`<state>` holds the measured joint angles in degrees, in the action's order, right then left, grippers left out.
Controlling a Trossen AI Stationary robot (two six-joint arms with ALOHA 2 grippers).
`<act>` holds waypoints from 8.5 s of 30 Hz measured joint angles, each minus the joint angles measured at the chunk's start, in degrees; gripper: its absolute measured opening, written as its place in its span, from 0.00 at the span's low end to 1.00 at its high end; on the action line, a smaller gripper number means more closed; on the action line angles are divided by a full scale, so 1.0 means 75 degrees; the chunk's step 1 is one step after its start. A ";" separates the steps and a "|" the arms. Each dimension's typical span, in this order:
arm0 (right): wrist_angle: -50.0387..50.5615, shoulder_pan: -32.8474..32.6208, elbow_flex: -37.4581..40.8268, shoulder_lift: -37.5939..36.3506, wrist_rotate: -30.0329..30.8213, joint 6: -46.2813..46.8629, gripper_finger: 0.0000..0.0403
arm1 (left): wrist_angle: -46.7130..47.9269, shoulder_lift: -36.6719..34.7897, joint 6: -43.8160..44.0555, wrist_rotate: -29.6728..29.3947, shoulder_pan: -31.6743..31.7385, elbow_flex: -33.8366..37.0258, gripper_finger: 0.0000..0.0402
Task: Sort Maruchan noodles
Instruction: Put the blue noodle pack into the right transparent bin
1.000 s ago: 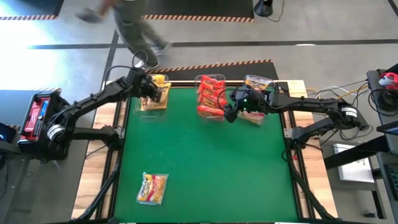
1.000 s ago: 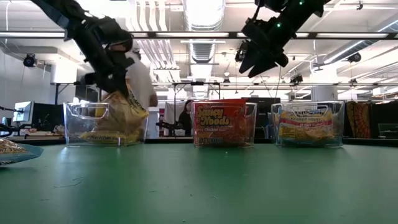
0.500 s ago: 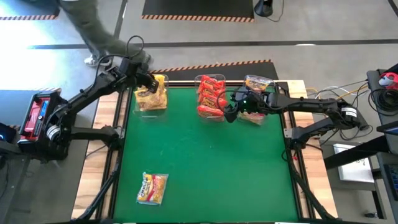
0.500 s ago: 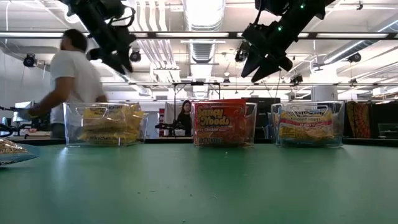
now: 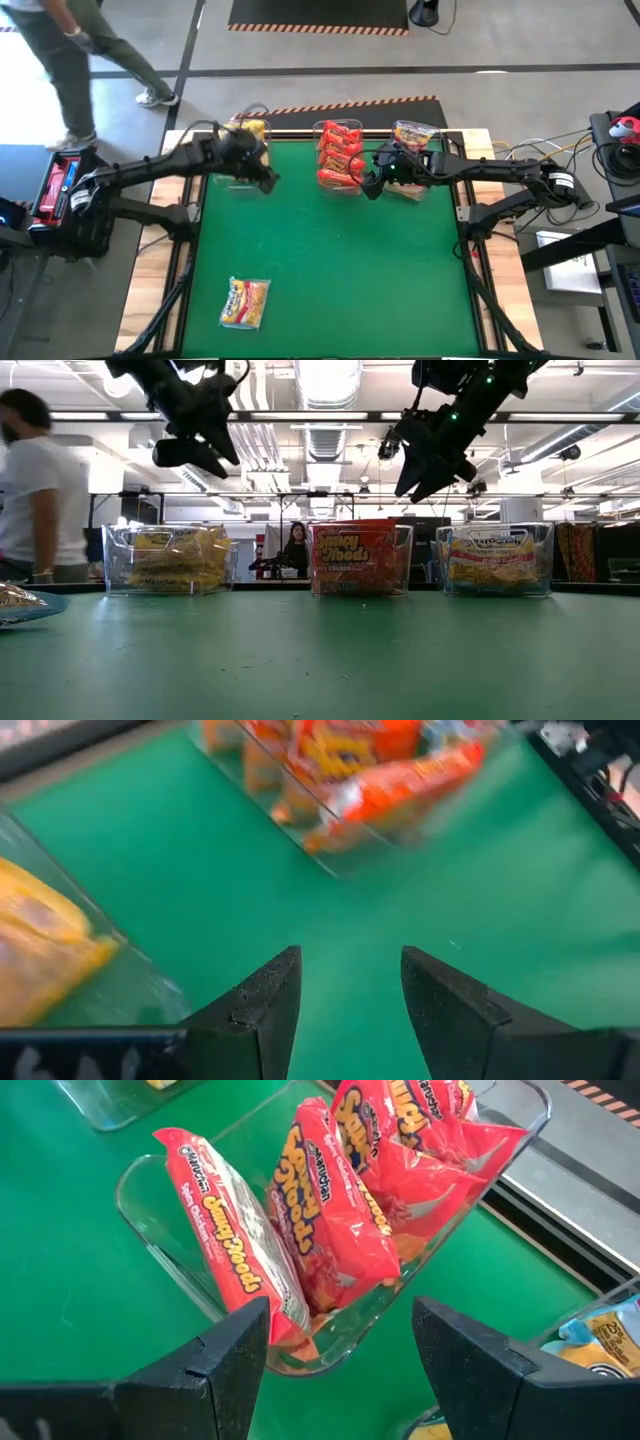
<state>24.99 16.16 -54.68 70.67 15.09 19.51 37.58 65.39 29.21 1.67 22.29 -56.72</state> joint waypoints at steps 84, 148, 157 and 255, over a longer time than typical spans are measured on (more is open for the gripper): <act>-0.0008 -0.0002 0.0000 -0.0003 -0.0007 -0.0003 0.58 | -0.1691 0.3909 0.3674 -0.1291 -0.4931 0.0042 0.39; -0.0087 0.0000 0.0000 -0.0006 -0.0006 -0.0368 0.58 | -0.1876 0.5552 0.1461 -0.3380 -0.4849 -0.1742 0.39; -0.0106 0.0000 0.0000 -0.0006 -0.0006 -0.0947 0.58 | -0.3011 0.5682 0.0559 -0.3421 -0.4708 -0.2076 0.39; 0.0457 -0.1092 0.0201 0.0284 -0.2430 0.2400 0.58 | -0.5435 0.4397 0.4776 -0.0448 -0.3678 0.0241 0.39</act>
<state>28.42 7.97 -53.17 72.81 -3.13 37.51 -3.18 98.36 65.03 -1.69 -5.30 -54.91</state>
